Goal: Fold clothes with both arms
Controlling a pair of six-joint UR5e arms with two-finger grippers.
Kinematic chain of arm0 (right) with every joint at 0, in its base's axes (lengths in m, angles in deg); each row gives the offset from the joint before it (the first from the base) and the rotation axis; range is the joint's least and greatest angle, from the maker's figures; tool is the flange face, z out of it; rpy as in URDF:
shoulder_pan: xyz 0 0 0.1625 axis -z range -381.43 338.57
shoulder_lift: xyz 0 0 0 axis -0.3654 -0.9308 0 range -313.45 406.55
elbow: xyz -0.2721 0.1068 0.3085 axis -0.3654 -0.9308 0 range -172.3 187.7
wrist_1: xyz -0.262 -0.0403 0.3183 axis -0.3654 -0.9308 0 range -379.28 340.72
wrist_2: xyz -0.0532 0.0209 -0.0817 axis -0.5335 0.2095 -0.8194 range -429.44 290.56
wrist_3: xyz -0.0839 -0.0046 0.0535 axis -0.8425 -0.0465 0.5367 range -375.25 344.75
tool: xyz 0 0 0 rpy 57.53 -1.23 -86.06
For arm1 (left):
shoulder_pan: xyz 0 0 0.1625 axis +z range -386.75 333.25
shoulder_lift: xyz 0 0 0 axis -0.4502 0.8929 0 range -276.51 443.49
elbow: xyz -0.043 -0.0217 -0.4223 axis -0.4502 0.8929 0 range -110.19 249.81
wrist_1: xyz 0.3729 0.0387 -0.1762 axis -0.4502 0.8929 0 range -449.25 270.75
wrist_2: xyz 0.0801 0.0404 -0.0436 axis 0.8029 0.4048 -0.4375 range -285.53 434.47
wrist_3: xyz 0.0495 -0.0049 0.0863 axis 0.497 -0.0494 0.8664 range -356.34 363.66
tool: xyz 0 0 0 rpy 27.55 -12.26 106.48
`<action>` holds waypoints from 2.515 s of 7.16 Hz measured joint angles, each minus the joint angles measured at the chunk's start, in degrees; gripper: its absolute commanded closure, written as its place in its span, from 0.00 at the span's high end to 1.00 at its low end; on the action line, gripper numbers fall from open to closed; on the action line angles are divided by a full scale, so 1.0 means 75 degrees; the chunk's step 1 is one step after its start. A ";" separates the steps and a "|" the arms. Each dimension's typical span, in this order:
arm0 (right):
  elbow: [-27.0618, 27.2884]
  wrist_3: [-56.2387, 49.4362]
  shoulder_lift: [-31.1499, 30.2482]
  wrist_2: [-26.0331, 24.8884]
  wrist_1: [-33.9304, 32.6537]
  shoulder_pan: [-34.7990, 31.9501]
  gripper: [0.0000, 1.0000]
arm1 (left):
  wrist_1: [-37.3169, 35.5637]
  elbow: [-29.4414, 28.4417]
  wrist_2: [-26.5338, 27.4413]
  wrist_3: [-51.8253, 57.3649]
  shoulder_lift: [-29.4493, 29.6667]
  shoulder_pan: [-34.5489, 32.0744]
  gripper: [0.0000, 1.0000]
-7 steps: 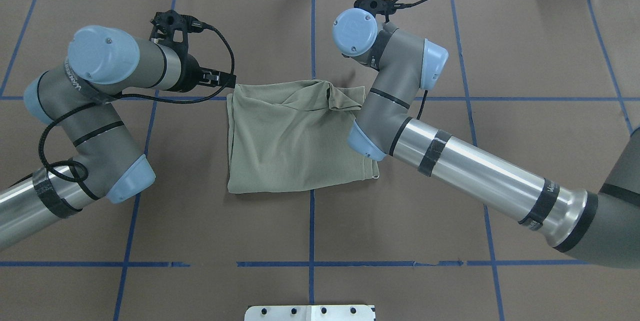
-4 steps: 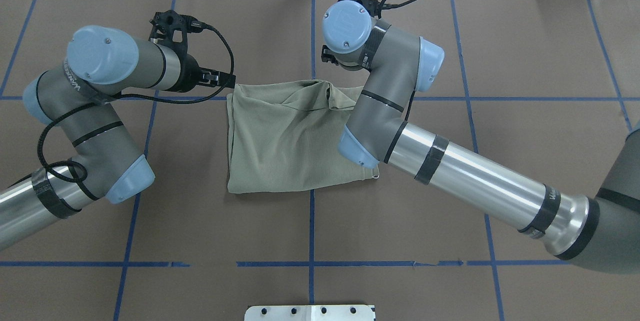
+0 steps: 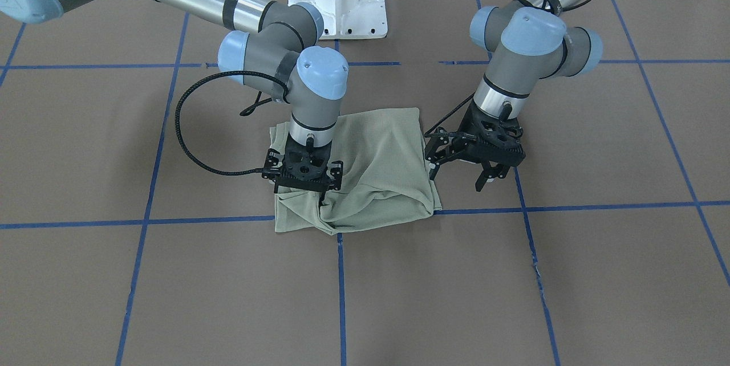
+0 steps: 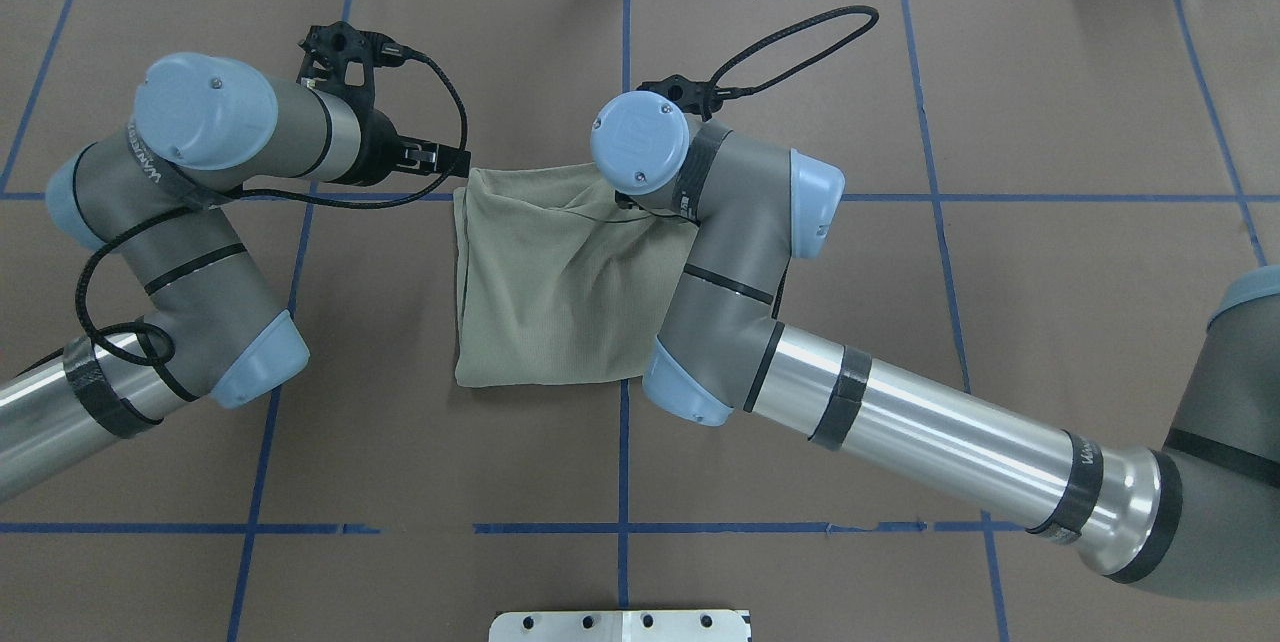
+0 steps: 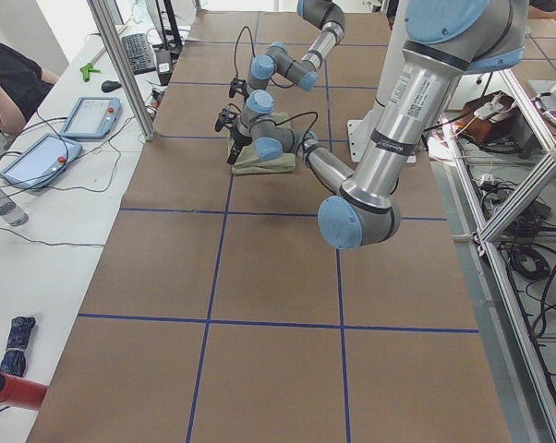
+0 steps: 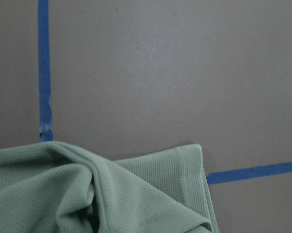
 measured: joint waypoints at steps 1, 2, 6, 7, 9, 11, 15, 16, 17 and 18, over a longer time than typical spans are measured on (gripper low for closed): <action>0.0102 -0.0099 0.0021 -0.0084 -0.0173 0.0150 1.00 | 0.0000 -0.0007 0.0000 0.0000 -0.0004 0.0000 1.00; 0.0128 -0.0148 0.0034 -0.0192 -0.0246 0.0283 1.00 | 0.0000 -0.0012 0.0001 -0.0003 -0.0006 0.0000 1.00; -0.0176 -0.1298 -0.0153 -0.1001 -0.0284 0.0188 1.00 | 0.0005 0.0004 0.0000 -0.0010 -0.0007 0.0006 1.00; -0.0239 -0.1700 -0.0250 -0.1103 -0.0258 -0.0103 1.00 | 0.0009 0.0010 0.0001 -0.0007 -0.0010 0.0002 1.00; -0.0599 -0.2384 -0.0354 -0.1166 -0.0028 -0.0930 1.00 | 0.0009 0.0030 -0.0002 -0.0011 -0.0008 -0.0002 1.00; -0.0797 -0.2820 -0.0600 -0.0591 0.0828 -0.1503 1.00 | -0.0018 0.0110 -0.0013 -0.0002 -0.0010 -0.0003 1.00; 0.1128 -0.3736 -0.2032 0.2069 0.0766 -0.2712 1.00 | -0.1213 0.2088 -0.0715 0.1505 -0.1482 -0.0667 1.00; 0.2074 -0.4648 -0.2594 0.2432 0.0011 -0.3167 1.00 | -0.1714 0.2622 -0.0907 0.2613 -0.2048 -0.1234 1.00; 0.2828 -0.5604 -0.3119 0.2784 -0.0670 -0.3656 1.00 | -0.1976 0.2862 -0.1270 0.3900 -0.2592 -0.1992 1.00; 0.3317 -0.6653 -0.3742 0.3295 -0.1026 -0.4256 1.00 | -0.2151 0.2897 -0.1812 0.5347 -0.3100 -0.2990 1.00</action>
